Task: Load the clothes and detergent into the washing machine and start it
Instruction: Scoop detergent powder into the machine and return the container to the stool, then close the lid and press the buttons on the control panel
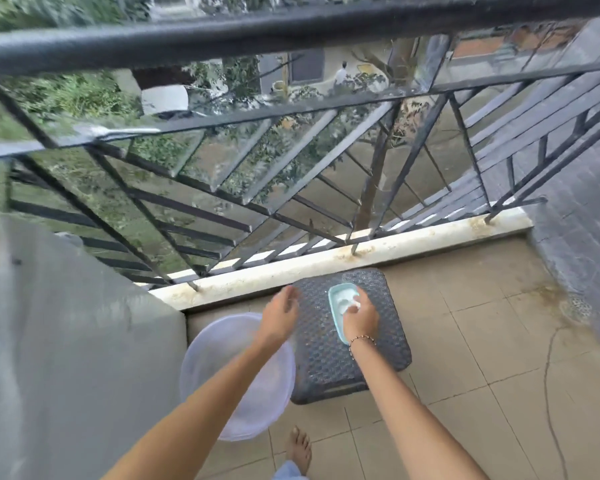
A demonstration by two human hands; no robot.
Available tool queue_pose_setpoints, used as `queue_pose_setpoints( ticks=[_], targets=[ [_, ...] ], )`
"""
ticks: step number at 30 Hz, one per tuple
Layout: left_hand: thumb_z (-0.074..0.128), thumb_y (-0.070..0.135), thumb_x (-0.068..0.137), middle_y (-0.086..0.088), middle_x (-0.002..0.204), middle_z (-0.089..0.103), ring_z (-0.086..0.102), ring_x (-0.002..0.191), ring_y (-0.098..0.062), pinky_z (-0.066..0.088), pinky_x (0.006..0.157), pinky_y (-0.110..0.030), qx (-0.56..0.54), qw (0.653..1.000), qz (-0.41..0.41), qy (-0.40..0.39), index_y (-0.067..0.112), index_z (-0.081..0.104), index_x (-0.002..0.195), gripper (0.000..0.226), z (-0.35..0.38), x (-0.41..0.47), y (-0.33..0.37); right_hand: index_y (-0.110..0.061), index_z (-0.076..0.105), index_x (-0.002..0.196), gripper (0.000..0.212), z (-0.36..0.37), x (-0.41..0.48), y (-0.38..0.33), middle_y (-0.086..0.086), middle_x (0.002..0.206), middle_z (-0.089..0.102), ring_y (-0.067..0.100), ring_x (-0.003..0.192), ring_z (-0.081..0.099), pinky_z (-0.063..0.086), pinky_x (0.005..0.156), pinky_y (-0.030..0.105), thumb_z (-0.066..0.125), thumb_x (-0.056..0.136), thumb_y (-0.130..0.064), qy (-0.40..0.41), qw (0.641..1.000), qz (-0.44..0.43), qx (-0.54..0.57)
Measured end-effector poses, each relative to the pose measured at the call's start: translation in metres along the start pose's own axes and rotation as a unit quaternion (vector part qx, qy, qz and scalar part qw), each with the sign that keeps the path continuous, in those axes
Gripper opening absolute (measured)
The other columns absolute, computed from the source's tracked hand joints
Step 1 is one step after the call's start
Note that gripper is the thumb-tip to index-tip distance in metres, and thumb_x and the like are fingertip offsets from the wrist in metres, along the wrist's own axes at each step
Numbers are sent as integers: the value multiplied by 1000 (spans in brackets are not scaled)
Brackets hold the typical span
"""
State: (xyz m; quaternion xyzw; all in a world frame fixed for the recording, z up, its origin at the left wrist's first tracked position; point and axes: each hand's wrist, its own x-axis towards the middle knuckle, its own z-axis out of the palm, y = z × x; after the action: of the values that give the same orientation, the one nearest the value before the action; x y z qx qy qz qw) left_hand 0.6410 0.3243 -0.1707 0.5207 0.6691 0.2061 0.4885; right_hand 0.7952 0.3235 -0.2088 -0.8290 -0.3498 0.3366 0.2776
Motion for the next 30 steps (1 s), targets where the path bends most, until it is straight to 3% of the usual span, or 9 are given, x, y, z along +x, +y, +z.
queue_pose_setpoints(
  ticks=[2,5,9,12,14,17,21,26,30],
  targets=[
    [42,5,95,-7,128,58,55,118,-20,41,104,-34,-1,1000,21,21,11,50,130,37,-30,-12,2,-11,55,129,43,8,-16,-22,11,125,62,32,114,56,45,94,38,45,90,3,-18,999,-43,-8],
    [43,5,95,-3,120,60,55,104,-15,45,98,-34,-22,996,44,68,11,53,126,33,-84,-38,4,-11,62,115,39,27,-51,-60,11,112,65,31,103,61,47,87,37,47,84,7,-29,994,-102,10],
    [45,5,95,2,113,61,54,98,-10,40,86,-20,-17,989,77,129,11,55,122,30,-158,-74,-2,-13,66,95,29,55,-112,-115,5,89,58,27,80,62,50,78,36,56,76,6,-58,979,-191,38],
    [45,2,93,1,110,63,56,97,-12,43,75,-12,-50,979,82,182,12,55,119,30,-216,-107,-20,-16,67,93,26,82,-164,-153,6,85,59,20,66,56,48,71,32,56,78,1,-80,966,-243,47],
    [45,2,92,-2,114,63,56,99,-13,44,74,-14,-68,970,86,217,12,55,120,31,-258,-133,-37,-16,68,100,27,103,-203,-177,7,92,62,17,65,54,47,72,27,53,83,-1,-95,956,-275,45],
    [47,3,94,-4,118,62,56,101,-12,41,86,-19,-83,959,94,253,10,55,120,28,-318,-175,-69,-11,66,109,26,134,-261,-210,8,100,61,15,68,56,45,73,23,54,86,-5,-125,940,-313,51],
    [45,3,93,-1,112,63,56,97,-10,41,75,-12,-74,949,89,292,13,56,115,27,-400,-237,-129,-6,66,109,26,183,-345,-243,16,98,65,24,75,62,50,80,31,57,85,-4,-148,927,-339,56],
    [49,7,92,-8,117,64,59,110,-22,44,93,-30,-49,942,44,328,9,57,119,28,-483,-281,-194,-7,71,98,22,235,-425,-260,17,93,70,31,88,65,52,85,40,57,81,-3,-173,920,-348,44],
    [51,6,90,-10,117,63,58,110,-24,41,88,-28,-46,937,27,346,6,57,119,29,-528,-299,-228,-9,71,97,23,262,-467,-264,14,101,69,30,94,65,51,90,41,56,81,-2,-205,913,-353,21]
  ],
)
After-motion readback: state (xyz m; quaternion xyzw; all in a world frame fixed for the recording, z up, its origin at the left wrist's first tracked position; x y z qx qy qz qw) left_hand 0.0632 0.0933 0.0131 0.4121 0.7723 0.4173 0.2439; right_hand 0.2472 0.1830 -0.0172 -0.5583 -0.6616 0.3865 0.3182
